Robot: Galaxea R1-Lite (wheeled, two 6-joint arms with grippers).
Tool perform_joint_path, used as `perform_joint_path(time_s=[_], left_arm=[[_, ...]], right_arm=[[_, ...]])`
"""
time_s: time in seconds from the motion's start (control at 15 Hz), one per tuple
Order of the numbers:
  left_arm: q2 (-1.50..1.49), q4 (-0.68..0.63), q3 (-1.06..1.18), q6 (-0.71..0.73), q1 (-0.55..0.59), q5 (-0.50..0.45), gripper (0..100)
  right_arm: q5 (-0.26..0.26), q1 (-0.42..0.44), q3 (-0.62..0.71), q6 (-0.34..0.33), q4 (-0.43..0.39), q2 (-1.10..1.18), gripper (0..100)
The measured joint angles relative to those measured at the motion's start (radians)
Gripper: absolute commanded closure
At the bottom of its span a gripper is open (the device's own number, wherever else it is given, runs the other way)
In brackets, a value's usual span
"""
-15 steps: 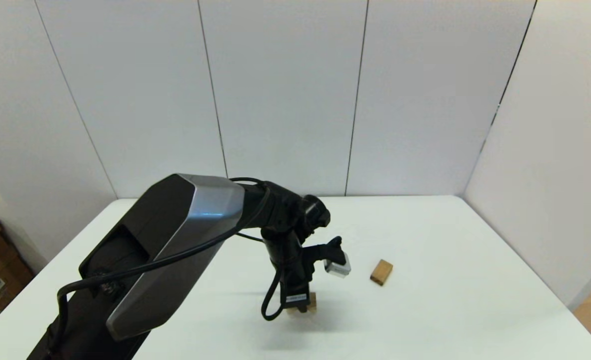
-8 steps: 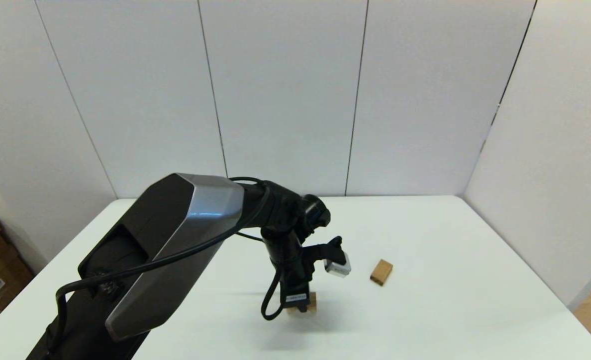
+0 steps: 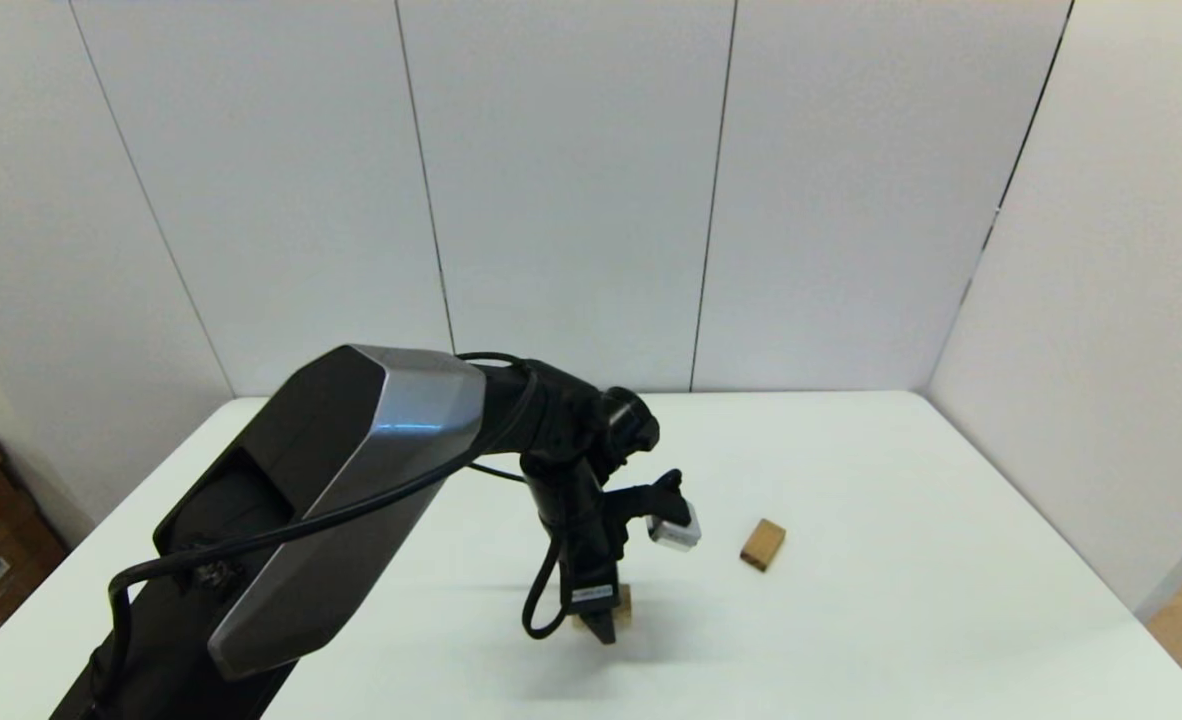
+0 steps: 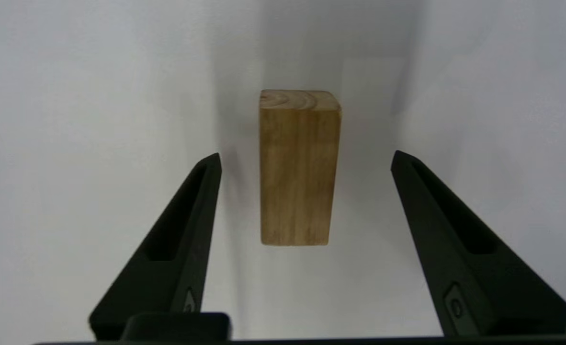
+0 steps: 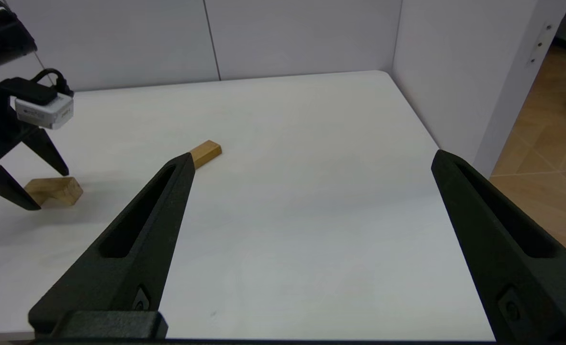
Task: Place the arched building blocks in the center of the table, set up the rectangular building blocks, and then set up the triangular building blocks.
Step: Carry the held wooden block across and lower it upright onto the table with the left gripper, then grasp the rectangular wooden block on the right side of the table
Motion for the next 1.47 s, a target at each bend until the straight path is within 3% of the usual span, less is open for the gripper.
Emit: perform_joint_path(time_s=[0.33,0.73,1.2,1.47], left_arm=[[-0.106,-0.001,0.002,-0.039,0.053,0.037,0],[-0.469,0.015,0.038,-0.219,0.214,0.143,0],[-1.048,0.015,0.343,-0.284,0.51,0.292,0],[-1.358,-0.027,0.477,-0.436,0.584,0.31,0]], right_arm=[[0.0,0.0,0.0,0.0,0.0,0.0,0],[0.0,0.0,0.0,0.0,0.0,0.0,0],[0.0,0.0,0.0,0.0,0.0,0.0,0],[0.0,0.0,0.0,0.0,0.0,0.0,0]])
